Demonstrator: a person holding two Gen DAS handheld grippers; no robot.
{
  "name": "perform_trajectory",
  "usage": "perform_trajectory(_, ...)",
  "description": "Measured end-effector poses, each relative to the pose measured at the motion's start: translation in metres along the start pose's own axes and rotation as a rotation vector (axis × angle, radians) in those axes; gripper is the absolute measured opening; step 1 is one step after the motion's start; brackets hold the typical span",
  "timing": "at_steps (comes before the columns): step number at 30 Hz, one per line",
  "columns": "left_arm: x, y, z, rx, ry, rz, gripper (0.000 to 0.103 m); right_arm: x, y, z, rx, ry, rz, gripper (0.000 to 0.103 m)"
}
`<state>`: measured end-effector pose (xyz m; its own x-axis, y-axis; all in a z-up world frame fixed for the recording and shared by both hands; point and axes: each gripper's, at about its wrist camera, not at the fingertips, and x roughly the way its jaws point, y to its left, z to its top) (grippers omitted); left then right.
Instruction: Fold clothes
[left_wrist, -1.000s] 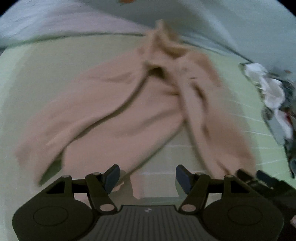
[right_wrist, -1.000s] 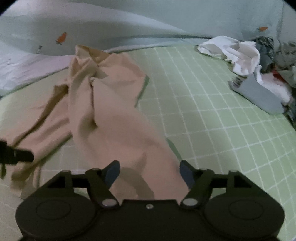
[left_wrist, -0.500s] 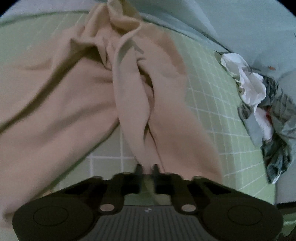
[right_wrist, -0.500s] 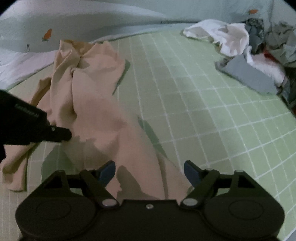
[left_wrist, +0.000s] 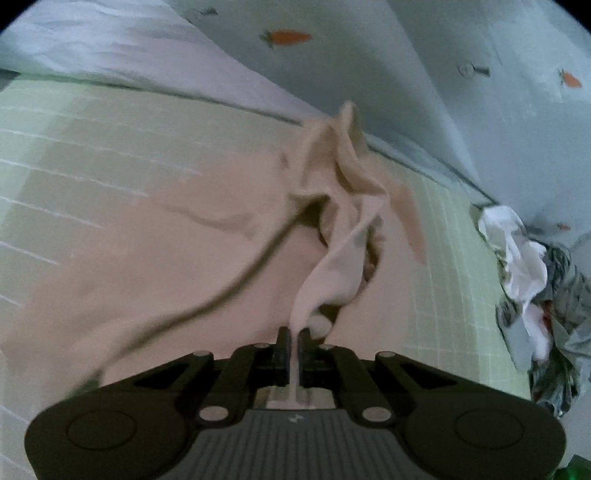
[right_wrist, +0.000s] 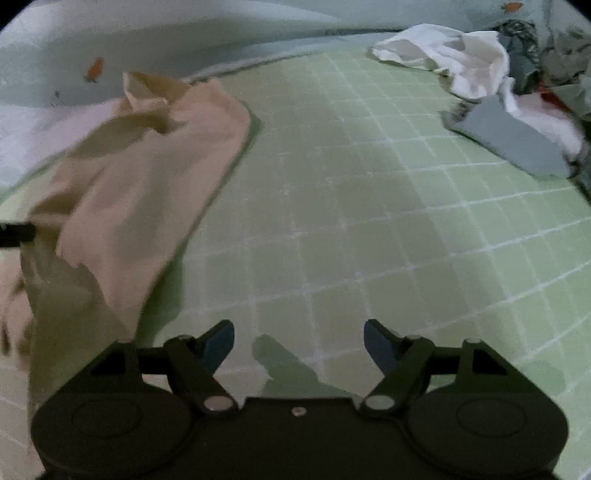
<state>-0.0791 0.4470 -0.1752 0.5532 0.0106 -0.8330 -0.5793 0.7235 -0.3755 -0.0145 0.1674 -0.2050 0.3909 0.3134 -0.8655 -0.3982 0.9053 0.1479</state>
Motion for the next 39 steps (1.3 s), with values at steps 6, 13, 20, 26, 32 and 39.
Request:
perform_trajectory(6, 0.005, 0.019, -0.008, -0.046, 0.034, -0.007, 0.004, 0.011, 0.006, 0.017, 0.214, 0.014, 0.234, 0.078)
perform_trajectory(13, 0.006, 0.026, -0.014, -0.026, 0.05, -0.011, 0.004, 0.041, 0.021, 0.02, 0.446, 0.092, 0.444, 0.069)
perform_trajectory(20, 0.009, 0.032, -0.013, -0.052, 0.062, -0.029, 0.004, 0.066, 0.021, 0.003, 0.69, 0.196, 0.559, 0.019)
perform_trajectory(26, -0.012, 0.054, 0.002, -0.115, 0.0, -0.038, 0.004, 0.035, -0.002, 0.014, 0.675, 0.067, 0.443, 0.005)
perform_trajectory(32, -0.056, 0.093, 0.04, -0.135, -0.156, 0.032, 0.004, 0.002, -0.052, 0.058, 0.552, -0.145, 0.201, 0.005)
perform_trajectory(39, -0.094, 0.138, 0.098, -0.165, -0.388, 0.254, 0.004, -0.008, -0.07, 0.106, 0.455, -0.301, -0.013, 0.006)
